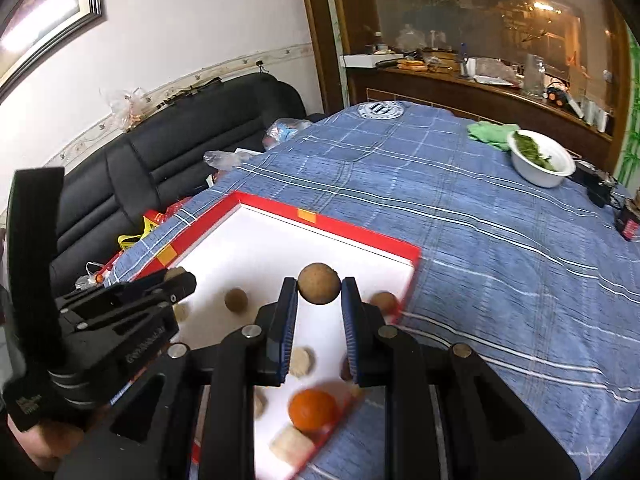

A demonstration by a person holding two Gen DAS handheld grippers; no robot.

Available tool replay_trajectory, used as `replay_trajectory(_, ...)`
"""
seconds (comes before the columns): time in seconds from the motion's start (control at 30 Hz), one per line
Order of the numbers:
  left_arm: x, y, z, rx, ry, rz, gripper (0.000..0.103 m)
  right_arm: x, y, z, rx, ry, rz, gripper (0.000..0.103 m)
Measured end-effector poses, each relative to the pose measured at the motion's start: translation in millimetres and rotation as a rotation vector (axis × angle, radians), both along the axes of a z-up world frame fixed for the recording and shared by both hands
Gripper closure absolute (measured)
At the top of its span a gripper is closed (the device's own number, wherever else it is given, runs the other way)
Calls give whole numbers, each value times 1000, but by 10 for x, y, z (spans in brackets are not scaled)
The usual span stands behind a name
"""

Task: Organize fruits
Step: 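Carry the kiwi and the beige cube over the tray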

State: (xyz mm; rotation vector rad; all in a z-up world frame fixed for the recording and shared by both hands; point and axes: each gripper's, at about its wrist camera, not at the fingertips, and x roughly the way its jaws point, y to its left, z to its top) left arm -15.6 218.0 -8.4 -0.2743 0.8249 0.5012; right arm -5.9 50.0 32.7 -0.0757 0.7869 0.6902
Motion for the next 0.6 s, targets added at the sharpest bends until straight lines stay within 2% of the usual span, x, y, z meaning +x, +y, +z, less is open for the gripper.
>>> replay_trajectory(0.3, 102, 129, -72, -6, 22, 19, 83, 167, 329, -239, -39, 51, 7, 79)
replay_trajectory(0.6, 225, 187, -108, -8, 40, 32, 83, 335, 432, -349, -55, 80, -10, 79)
